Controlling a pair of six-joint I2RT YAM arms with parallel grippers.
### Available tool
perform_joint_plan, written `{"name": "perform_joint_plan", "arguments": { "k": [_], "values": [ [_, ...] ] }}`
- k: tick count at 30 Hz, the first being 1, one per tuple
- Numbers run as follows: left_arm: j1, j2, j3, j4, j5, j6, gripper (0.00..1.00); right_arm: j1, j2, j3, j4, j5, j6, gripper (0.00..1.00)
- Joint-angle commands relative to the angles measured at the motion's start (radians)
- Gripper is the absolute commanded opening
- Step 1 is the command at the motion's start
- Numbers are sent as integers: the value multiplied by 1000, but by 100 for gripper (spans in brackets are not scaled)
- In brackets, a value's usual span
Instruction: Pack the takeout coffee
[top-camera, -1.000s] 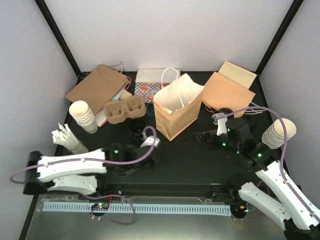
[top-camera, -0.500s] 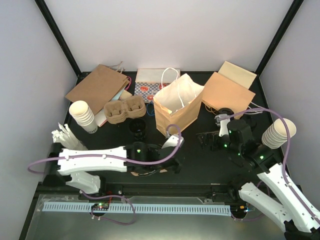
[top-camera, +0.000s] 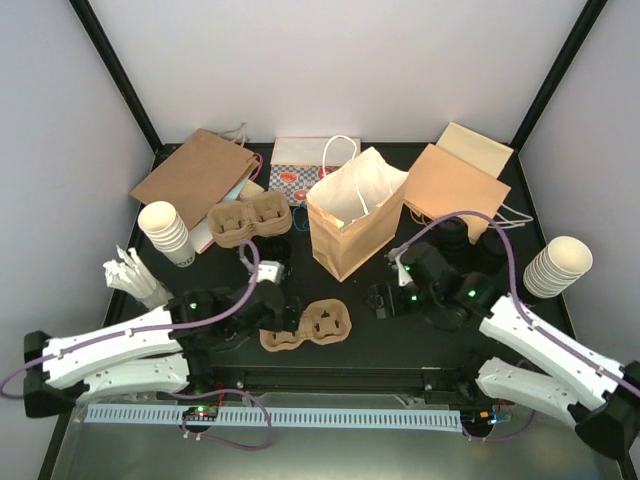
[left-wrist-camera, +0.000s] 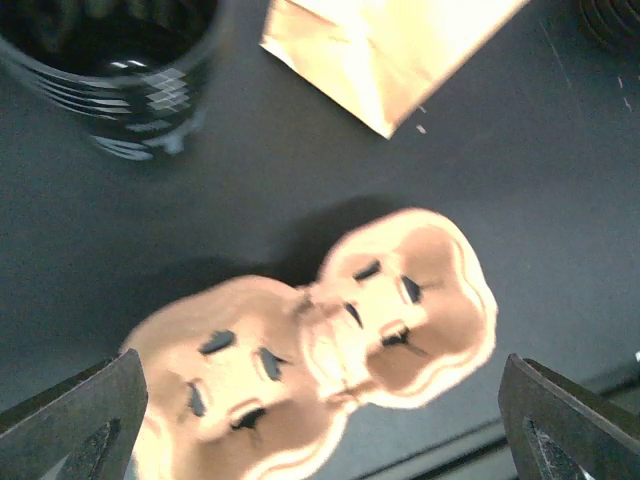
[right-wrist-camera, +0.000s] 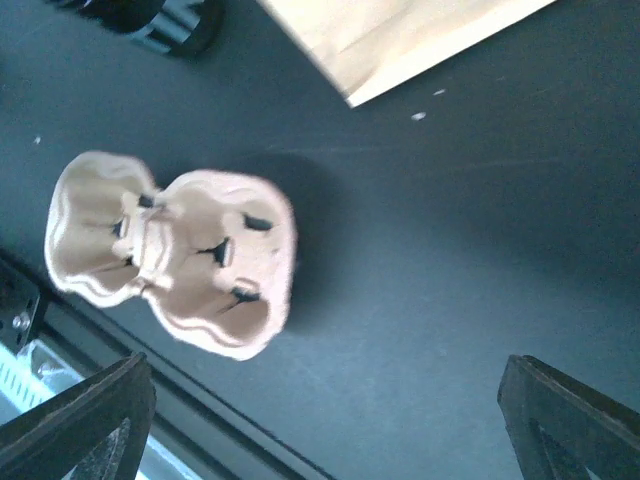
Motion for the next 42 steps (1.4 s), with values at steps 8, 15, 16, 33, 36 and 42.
{"name": "perform_joint_plan", "arguments": {
  "k": [8,15,16,33,36,42],
  "values": [
    [343,-203,-73,-35,152,221,99,372,278,117,133,256,322,97],
    [386,-278,-146,-9,216,251,99,462,509,263,113,294,360,97],
    [390,-284,-150,-9,216,254,99,475,537,283,108,298,368,97],
    [482,-267,-136,60,237,337,99,552,802,432,97,284,475,87],
    [493,-265,-135,69,239,345,99,552,816,413,129,272,500,87],
    [508,-251,-123,65,240,366,99,554,857,416,146,267,510,86]
  ]
}}
